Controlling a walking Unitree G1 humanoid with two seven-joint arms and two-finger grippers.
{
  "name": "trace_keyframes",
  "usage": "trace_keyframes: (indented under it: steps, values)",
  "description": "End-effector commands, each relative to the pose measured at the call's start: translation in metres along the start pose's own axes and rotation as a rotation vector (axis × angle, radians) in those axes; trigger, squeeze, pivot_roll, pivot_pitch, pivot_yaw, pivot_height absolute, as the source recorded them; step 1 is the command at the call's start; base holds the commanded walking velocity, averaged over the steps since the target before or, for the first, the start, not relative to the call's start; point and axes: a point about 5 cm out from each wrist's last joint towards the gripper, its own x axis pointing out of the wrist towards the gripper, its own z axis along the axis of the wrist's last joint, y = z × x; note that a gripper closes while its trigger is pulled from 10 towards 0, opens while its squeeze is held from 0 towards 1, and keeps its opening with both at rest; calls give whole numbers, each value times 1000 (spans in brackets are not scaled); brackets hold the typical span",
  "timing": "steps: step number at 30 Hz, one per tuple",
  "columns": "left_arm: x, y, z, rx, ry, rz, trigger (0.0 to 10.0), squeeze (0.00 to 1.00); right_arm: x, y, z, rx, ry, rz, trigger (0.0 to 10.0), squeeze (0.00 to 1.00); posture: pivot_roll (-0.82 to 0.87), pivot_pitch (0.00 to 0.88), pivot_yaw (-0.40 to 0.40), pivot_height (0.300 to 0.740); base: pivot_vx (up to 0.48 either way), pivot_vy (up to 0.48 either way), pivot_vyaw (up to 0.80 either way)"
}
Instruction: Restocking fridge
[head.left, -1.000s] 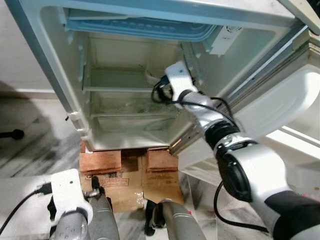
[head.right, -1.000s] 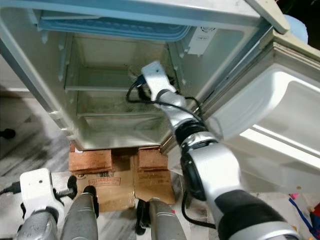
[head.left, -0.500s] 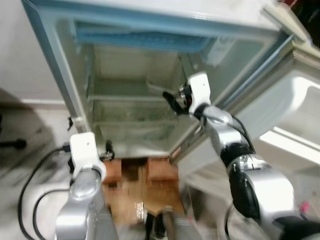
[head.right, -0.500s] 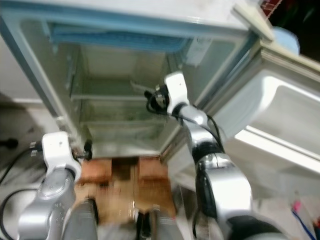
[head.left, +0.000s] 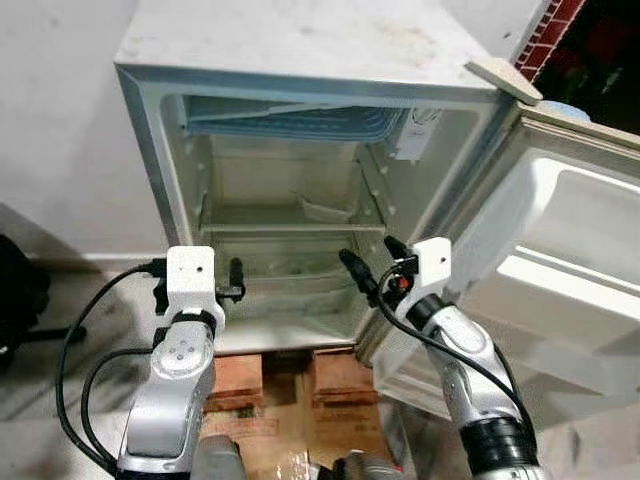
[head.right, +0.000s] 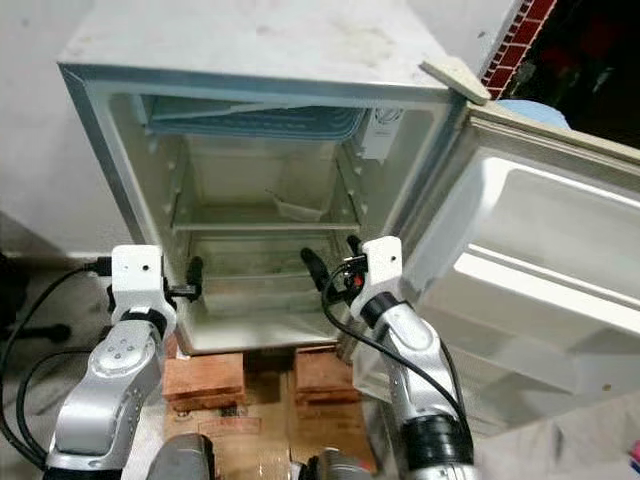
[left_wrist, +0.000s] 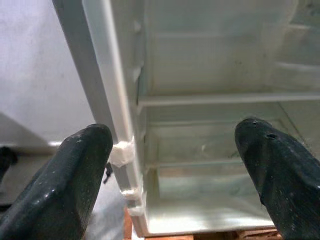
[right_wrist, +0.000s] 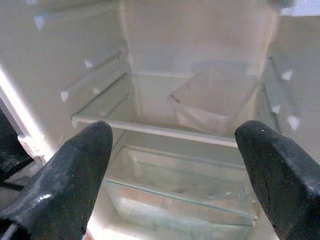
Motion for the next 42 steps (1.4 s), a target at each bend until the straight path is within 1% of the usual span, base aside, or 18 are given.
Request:
trace_keyframes:
  steps: [1, 3, 6, 9, 13, 17, 19, 23, 24, 28, 31, 32, 33, 36, 37, 39, 41, 42]
  values:
    - [1, -1, -5, 6, 12, -21, 10000, 0, -10, -10, 3, 13, 11, -57, 10000, 0, 54, 0, -63, 740, -349, 0, 0]
    - [3, -1, -3, 24, 0, -33, 10000, 0, -15, -12, 2, 12, 28, -79, 10000, 0, 52, 0, -57, 740, -347, 0, 0]
    - [6, -1, -1, 26, -6, -41, 10000, 0, -16, -12, 4, 25, 32, -95, 10000, 0, 46, 0, -51, 740, -343, 0, 0]
    - [9, -2, 0, 29, -12, -46, 10000, 0, -15, -9, 8, 23, 27, -99, 10000, 0, 43, 0, -48, 740, -325, 0, 0]
    - [11, -5, 4, 28, -41, -64, 10000, 0, -12, -9, 11, 37, 24, -132, 10000, 0, 41, 0, -45, 740, 0, 0, 0]
    - [11, -6, 4, 29, -44, -96, 10000, 0, -11, -10, 13, 45, 8, -163, 10000, 0, 39, 0, -40, 740, 0, 0, 0]
    - [12, -5, 4, 22, -49, -98, 10000, 0, -11, -13, 15, 60, -1, -194, 10000, 0, 37, 0, -38, 740, 0, 0, 0]
    - [13, -4, 6, 13, -56, -96, 10000, 0, -11, -20, 17, 42, -12, -260, 10000, 0, 32, 0, -28, 740, 272, -356, 0]
    - [14, -3, 7, 14, -59, -96, 10000, 0, -11, -27, 18, 47, -14, -303, 10000, 0, 27, 0, -17, 740, 300, -371, 0]
    - [16, -3, 7, 10, -58, -96, 10000, 0, -10, -29, 16, 38, -1, -297, 10000, 0, 24, 0, -10, 740, 301, -370, 0]
    - [17, -7, 8, 16, -58, -107, 10000, 0, -7, -26, 8, 55, 65, -219, 10000, 0, 27, 0, -7, 740, 293, -379, 0]
    - [17, -7, 8, 16, -58, -107, 10000, 0, -7, -26, 8, 55, 65, -219, 10000, 0, 27, 0, -7, 740, 289, -382, 0]
    - [16, -8, 8, 15, -60, -113, 10000, 0, -9, -21, -5, 73, 175, -129, 10000, 0, 30, 0, -9, 740, 277, -386, 0]
    - [16, -8, 8, 14, -60, -113, 10000, 0, -10, -21, -6, 75, 184, -111, 10000, 0, 30, 0, -9, 740, 277, -386, 0]
    - [15, -7, 8, 15, -59, -112, 10000, 0, -13, -22, -13, 81, 265, -78, 10000, 0, 33, 0, -10, 740, 277, -386, 0]
    - [15, -7, 7, 15, -58, -111, 10000, 0, -15, -23, -14, 65, 279, -64, 10000, 0, 33, 0, -11, 740, 274, -390, 0]
    - [14, -6, 6, 18, -55, -111, 10000, 0, -19, -36, -14, 67, 310, -112, 10000, 0, 36, 0, -13, 740, 274, -390, 0]
    - [14, -6, 6, 18, -55, -112, 10000, 0, -20, -41, -15, 61, 327, -124, 10000, 0, 35, 0, -13, 740, 274, -390, 0]
